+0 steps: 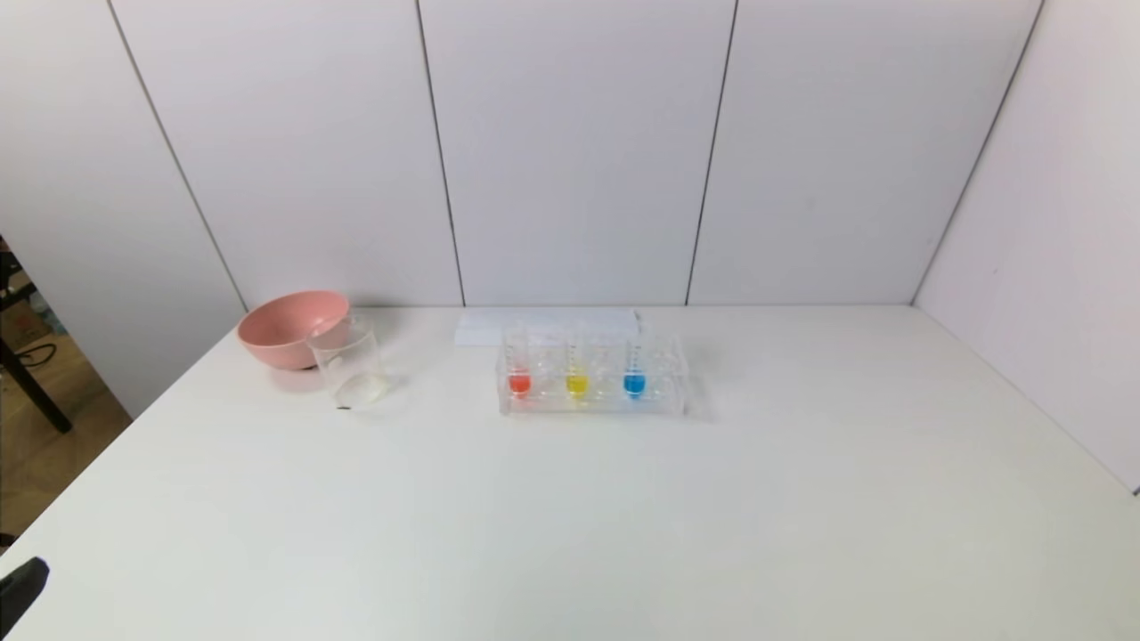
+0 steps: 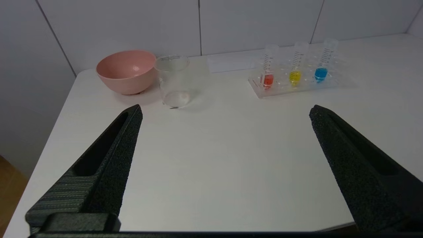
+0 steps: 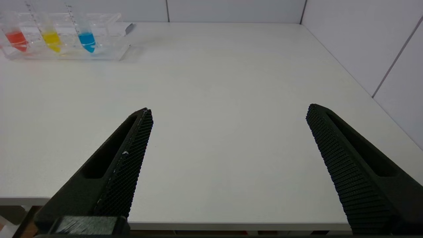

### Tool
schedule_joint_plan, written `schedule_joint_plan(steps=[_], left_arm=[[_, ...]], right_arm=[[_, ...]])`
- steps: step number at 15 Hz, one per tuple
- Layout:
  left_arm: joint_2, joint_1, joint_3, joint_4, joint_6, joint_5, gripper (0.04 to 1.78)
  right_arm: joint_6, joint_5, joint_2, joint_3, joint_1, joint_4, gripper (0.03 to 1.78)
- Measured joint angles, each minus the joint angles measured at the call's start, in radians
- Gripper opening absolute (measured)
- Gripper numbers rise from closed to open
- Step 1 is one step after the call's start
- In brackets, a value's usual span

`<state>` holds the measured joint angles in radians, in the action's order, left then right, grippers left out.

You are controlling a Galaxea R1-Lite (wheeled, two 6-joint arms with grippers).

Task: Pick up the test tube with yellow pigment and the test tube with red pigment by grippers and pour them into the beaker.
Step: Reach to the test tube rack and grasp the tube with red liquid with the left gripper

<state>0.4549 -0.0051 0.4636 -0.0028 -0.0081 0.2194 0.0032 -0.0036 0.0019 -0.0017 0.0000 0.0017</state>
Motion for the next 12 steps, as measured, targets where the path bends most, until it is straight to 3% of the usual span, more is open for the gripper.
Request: schedule_joint_plan(steps=[5, 12], left_arm=[[0.236, -0.007, 0.026, -0.219, -0.001, 0.050, 1.77], [0.547, -0.088, 0.074, -0.419, -0.016, 0.050, 1.77]], right_arm=[[0.000, 0.000, 0.000, 0.000, 0.000, 0.000, 1.70], [0.000, 0.000, 0.000, 0.000, 0.000, 0.000, 1.70]])
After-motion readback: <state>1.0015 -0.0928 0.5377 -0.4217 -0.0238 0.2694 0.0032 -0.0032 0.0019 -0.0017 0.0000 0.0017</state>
